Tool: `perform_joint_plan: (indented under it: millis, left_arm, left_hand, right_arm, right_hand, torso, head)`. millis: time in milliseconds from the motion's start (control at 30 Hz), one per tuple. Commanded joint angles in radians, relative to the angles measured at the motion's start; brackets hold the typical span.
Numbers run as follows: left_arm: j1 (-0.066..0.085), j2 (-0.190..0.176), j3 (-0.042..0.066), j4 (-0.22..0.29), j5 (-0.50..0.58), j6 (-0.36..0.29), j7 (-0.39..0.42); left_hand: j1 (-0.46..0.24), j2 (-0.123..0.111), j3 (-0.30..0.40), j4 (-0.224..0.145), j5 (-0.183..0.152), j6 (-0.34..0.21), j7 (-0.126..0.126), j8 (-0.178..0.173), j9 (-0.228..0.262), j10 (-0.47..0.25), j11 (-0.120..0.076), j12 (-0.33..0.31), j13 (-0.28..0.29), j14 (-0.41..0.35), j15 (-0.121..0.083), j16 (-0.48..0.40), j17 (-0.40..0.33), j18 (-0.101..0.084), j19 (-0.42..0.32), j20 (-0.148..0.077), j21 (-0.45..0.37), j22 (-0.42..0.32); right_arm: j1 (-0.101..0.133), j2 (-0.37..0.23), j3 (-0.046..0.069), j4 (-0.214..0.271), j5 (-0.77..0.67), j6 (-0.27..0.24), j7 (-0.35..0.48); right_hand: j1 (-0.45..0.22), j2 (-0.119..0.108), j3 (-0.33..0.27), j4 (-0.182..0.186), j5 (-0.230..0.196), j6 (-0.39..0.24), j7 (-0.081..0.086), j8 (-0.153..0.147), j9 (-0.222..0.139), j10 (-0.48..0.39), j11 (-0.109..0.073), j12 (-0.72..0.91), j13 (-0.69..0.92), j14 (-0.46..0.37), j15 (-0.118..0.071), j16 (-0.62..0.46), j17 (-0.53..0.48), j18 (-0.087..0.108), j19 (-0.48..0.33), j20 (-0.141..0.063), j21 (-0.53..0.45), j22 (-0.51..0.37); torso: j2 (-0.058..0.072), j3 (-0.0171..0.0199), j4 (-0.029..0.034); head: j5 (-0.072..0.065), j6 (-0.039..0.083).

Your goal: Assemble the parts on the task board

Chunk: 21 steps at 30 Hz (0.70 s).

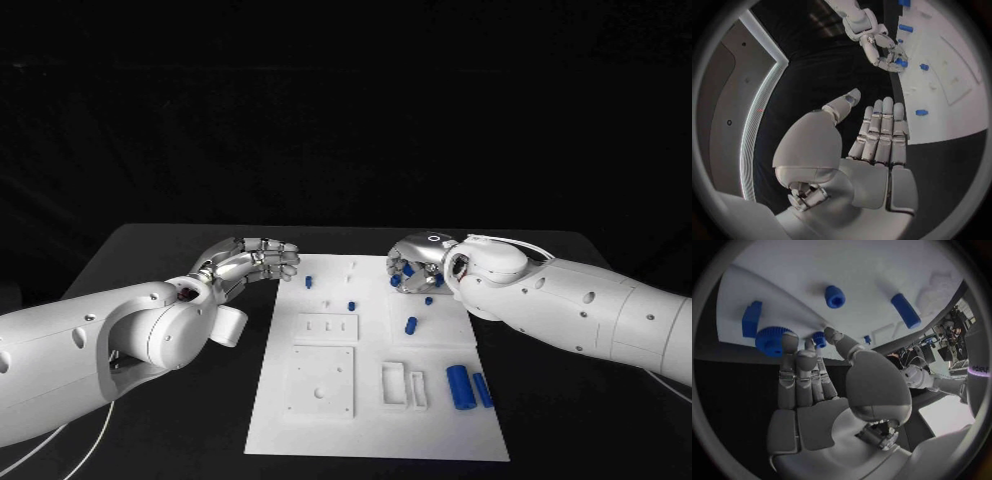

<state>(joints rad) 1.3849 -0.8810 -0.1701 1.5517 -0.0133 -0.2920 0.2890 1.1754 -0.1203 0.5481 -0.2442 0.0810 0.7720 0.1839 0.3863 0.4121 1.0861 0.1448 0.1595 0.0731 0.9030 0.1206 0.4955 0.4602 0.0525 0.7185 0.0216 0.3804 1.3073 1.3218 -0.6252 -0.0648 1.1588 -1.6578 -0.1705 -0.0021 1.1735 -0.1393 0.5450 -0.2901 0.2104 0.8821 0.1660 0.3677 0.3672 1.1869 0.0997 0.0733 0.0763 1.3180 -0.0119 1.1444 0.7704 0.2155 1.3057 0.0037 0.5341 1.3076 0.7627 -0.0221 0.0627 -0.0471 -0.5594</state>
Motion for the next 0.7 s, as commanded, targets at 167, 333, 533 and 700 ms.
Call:
perform_joint_plan:
  millis: [167, 333, 533, 700]
  left_arm:
    - [0.003, 0.002, 0.001, 0.0, 0.003, 0.019, 0.008]
    - [0.003, 0.003, 0.001, -0.005, 0.003, 0.019, 0.007]
    - [0.003, 0.005, 0.001, -0.008, 0.003, 0.015, -0.004]
    - [0.003, 0.005, 0.001, -0.011, 0.003, 0.013, -0.006]
  left_hand:
    - [-0.012, 0.001, 0.001, -0.008, 0.006, 0.005, 0.001, -0.007, -0.001, 0.004, 0.006, -0.005, -0.002, 0.003, 0.003, -0.005, -0.002, -0.002, 0.001, 0.002, 0.0, 0.016]
    - [-0.012, 0.001, 0.001, -0.008, 0.006, 0.006, 0.001, -0.007, -0.001, 0.004, 0.006, -0.006, -0.002, 0.003, 0.003, -0.005, -0.002, -0.002, 0.001, 0.002, 0.0, 0.016]
    - [-0.013, 0.002, 0.003, -0.009, 0.007, 0.006, 0.001, -0.007, -0.001, 0.004, 0.006, -0.006, -0.002, 0.003, 0.003, -0.005, -0.002, -0.002, 0.001, 0.001, 0.0, 0.016]
    - [-0.006, 0.008, 0.018, -0.022, 0.022, 0.006, 0.001, -0.01, 0.0, 0.005, 0.006, -0.01, -0.002, 0.003, 0.003, -0.005, -0.002, -0.001, 0.001, 0.001, 0.0, 0.017]
  right_arm:
    - [0.0, 0.002, 0.0, 0.003, -0.015, 0.017, -0.003]
    - [-0.001, 0.005, 0.0, 0.004, -0.018, 0.013, -0.01]
    - [-0.001, 0.006, 0.0, 0.0, -0.019, 0.024, -0.025]
    - [-0.001, 0.006, 0.0, -0.002, -0.026, 0.007, -0.03]
  right_hand:
    - [-0.022, 0.005, 0.022, 0.0, -0.031, 0.021, -0.006, 0.001, 0.005, 0.028, -0.009, 0.009, 0.01, -0.005, -0.011, 0.008, -0.011, 0.046, 0.011, 0.001, 0.005, 0.016]
    - [-0.038, 0.014, 0.064, 0.007, -0.093, 0.048, -0.018, 0.011, 0.014, 0.071, -0.025, 0.026, 0.034, -0.006, -0.027, 0.012, -0.023, 0.046, 0.013, 0.003, 0.005, 0.015]
    - [-0.07, 0.023, 0.121, 0.031, -0.158, 0.075, -0.028, 0.019, 0.024, 0.094, -0.035, 0.032, 0.061, -0.002, -0.036, 0.025, -0.031, 0.046, 0.023, 0.005, 0.011, 0.017]
    - [-0.08, 0.029, 0.156, 0.05, -0.161, 0.089, -0.037, 0.027, 0.032, 0.107, -0.043, 0.037, 0.076, -0.005, -0.044, 0.033, -0.031, 0.046, 0.026, 0.0, 0.015, 0.019]
  torso:
    - [0.004, -0.0015, -0.0015]
    - [0.006, -0.0014, -0.002]
    - [0.008, -0.0026, -0.0014]
    - [0.009, -0.0026, -0.0023]
  head:
    - [0.0, -0.002]
    - [0.0, -0.001]
    - [-0.001, -0.004]
    - [-0.001, -0.001]
